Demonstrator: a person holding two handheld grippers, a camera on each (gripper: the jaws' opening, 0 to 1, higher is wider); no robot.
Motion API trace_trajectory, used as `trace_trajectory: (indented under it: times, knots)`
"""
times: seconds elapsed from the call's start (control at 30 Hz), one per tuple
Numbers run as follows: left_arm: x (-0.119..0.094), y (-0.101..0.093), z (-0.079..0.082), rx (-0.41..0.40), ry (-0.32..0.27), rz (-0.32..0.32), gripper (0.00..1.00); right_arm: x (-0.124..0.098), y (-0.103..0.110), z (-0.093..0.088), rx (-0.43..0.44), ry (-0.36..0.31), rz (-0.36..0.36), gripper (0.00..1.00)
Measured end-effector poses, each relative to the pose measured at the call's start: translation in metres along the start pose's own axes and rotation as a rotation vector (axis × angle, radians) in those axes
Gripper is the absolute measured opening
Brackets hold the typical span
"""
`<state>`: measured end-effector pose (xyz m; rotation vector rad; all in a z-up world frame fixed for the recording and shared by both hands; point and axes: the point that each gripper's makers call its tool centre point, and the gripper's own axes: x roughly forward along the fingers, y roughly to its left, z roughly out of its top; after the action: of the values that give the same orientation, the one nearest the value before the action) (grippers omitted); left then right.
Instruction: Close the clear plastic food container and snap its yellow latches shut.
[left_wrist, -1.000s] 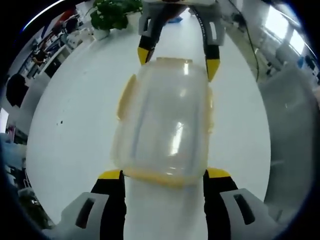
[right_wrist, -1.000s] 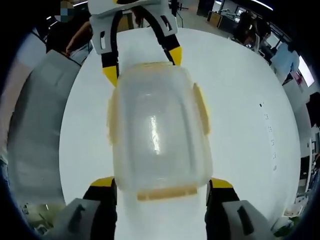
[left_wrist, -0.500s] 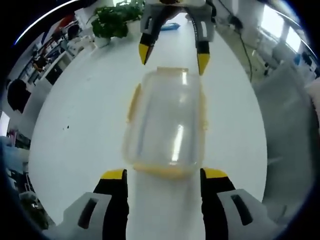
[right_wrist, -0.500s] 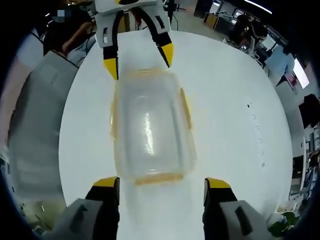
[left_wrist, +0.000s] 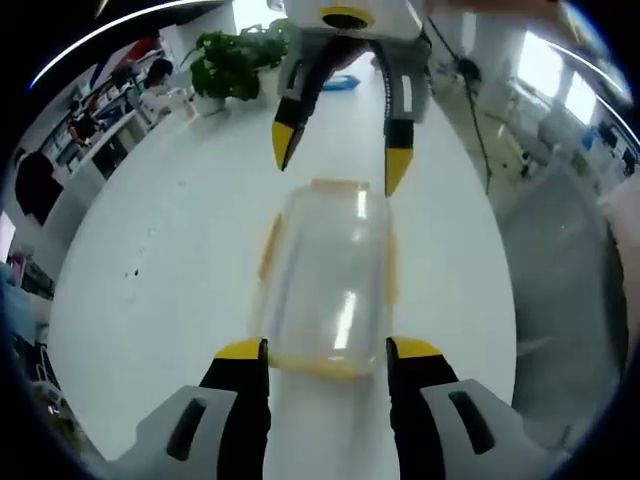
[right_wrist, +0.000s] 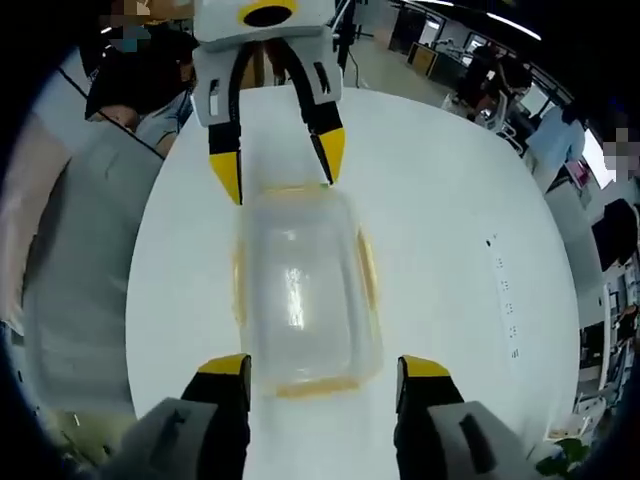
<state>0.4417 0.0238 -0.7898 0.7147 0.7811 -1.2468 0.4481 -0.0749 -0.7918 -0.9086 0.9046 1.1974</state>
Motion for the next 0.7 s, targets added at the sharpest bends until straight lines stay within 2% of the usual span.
trace_trajectory:
  times: [0.1,0.17,0.23,0.37,0.7]
  knots:
    - [0.003,0.0,0.005,0.005,-0.007,0.004,0.4,0.002,0.002,0.005,0.005,-0.02,0.007,0.47]
    - [0.005,0.0,0.009,-0.001,-0.02,0.007,0.33,0.003,0.003,0.009,0.016,-0.035,0.013,0.44]
    - [0.008,0.003,0.014,-0.017,-0.038,0.019,0.33,0.005,0.005,0.013,0.035,-0.059,0.023,0.42]
    - [0.014,0.002,0.022,-0.023,-0.068,0.017,0.32,0.011,0.01,0.02,0.07,-0.097,0.059,0.41]
    - [0.024,0.002,0.03,-0.012,-0.102,0.035,0.33,0.02,0.007,0.029,0.085,-0.126,0.046,0.41]
